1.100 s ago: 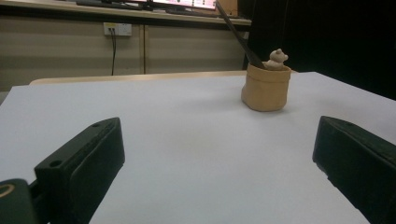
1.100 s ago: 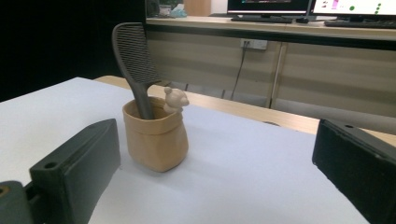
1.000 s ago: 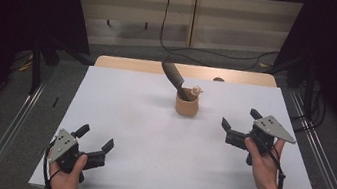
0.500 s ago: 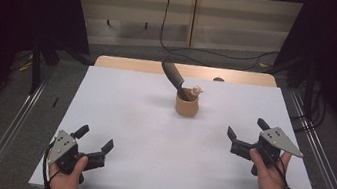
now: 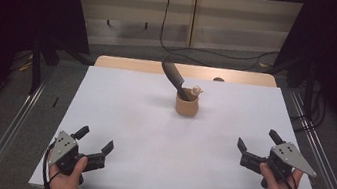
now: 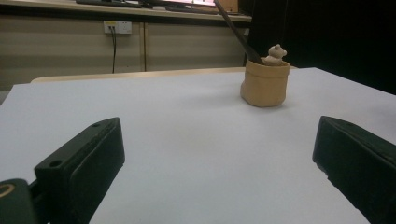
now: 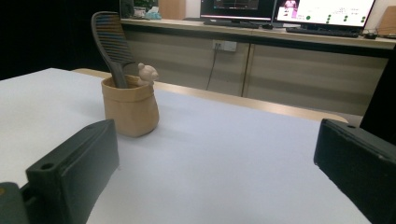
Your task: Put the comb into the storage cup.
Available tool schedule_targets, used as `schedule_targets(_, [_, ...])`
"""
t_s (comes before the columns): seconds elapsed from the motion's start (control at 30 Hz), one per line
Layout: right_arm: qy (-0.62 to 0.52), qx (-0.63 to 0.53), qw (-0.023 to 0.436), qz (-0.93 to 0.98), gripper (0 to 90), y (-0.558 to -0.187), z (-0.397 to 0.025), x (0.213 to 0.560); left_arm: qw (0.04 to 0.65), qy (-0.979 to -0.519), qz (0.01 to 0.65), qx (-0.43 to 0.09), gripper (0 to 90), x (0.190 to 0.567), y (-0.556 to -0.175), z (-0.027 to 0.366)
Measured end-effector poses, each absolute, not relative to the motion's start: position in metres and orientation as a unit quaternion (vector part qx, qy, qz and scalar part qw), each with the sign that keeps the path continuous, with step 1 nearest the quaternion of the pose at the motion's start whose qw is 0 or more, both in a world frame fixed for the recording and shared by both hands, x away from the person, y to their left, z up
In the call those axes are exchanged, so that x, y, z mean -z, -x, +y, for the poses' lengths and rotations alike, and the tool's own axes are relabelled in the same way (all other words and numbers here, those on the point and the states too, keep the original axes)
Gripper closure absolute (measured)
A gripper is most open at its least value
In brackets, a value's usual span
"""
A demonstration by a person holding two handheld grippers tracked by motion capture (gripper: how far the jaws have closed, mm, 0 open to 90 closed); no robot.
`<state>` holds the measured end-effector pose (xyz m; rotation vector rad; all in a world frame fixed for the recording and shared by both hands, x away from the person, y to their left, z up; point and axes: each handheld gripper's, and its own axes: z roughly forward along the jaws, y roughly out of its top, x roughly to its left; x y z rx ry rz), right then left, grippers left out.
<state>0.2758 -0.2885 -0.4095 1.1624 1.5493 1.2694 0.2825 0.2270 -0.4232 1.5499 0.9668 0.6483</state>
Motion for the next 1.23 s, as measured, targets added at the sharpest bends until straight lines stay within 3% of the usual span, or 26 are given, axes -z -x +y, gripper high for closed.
schedule_targets(0.83, [-0.447,-0.518,0.382,0.621,0.0,-0.242,-0.310,0.426,0.566,-0.662,0.407,-0.275,2.2,0.423,-0.279,0.228])
schedule_targets(1.23, [-0.452,-0.515,0.382,0.620,0.0,-0.249,-0.310,0.431,0.565,-0.665,0.407,-0.272,2.2,0.424,-0.283,0.228])
